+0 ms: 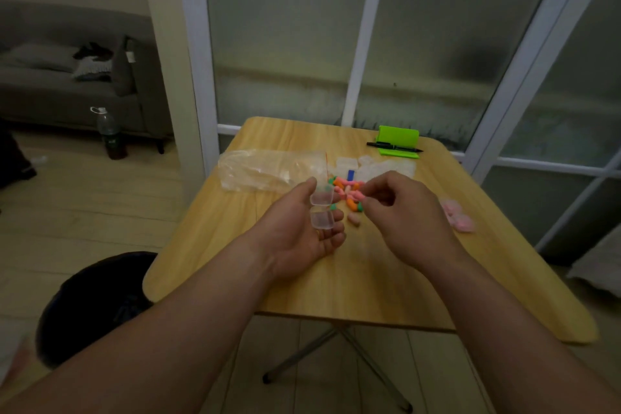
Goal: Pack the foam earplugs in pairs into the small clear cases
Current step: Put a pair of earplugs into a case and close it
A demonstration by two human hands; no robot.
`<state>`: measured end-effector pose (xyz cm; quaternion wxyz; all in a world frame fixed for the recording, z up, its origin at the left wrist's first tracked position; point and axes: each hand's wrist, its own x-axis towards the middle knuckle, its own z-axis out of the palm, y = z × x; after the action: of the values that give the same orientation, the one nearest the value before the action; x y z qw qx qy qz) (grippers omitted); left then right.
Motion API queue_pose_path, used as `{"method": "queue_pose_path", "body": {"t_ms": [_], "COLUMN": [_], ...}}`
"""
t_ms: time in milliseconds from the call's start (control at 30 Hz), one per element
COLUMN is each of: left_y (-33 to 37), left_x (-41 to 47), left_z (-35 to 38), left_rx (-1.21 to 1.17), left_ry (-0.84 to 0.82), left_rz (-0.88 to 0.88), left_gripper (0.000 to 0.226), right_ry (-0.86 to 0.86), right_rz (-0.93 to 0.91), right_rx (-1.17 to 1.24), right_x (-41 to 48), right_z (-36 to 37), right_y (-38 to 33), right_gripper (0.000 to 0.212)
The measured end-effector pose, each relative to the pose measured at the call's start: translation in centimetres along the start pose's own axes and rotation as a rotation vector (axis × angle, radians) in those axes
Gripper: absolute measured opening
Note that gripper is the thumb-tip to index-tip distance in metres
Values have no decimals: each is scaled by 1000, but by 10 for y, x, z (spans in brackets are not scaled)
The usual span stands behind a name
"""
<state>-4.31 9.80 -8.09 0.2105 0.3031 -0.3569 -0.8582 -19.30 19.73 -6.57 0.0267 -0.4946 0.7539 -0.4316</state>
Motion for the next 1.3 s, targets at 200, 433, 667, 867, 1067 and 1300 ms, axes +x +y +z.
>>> {"method": "queue_pose_path", "body": {"t_ms": [200, 433, 667, 867, 1067, 1300], "left_y": [-4, -8, -1, 13, 18, 21], "left_x": [0, 5, 0, 0, 3, 9], "left_z": [6, 10, 7, -4, -5, -5], "left_rx": [21, 44, -14, -58, -82, -98], "left_ry": [-110, -101, -82, 148, 179, 170], "left_rz": [-2, 12, 1, 74, 91, 93], "left_gripper": [59, 62, 61, 59, 58, 56], "right_ry": [-122, -140, -94, 18, 35, 35], "right_rz": [-133, -174, -109, 89, 62, -20], "right_rx": [-108, -114, -9, -150, -279, -502], "right_x": [-15, -17, -9, 17, 32, 49], "right_z": [9, 16, 12, 8, 32, 44], "right_y": [-6, -8, -2, 33, 33, 33], "right_gripper": [4, 9, 15, 15, 13, 28]}}
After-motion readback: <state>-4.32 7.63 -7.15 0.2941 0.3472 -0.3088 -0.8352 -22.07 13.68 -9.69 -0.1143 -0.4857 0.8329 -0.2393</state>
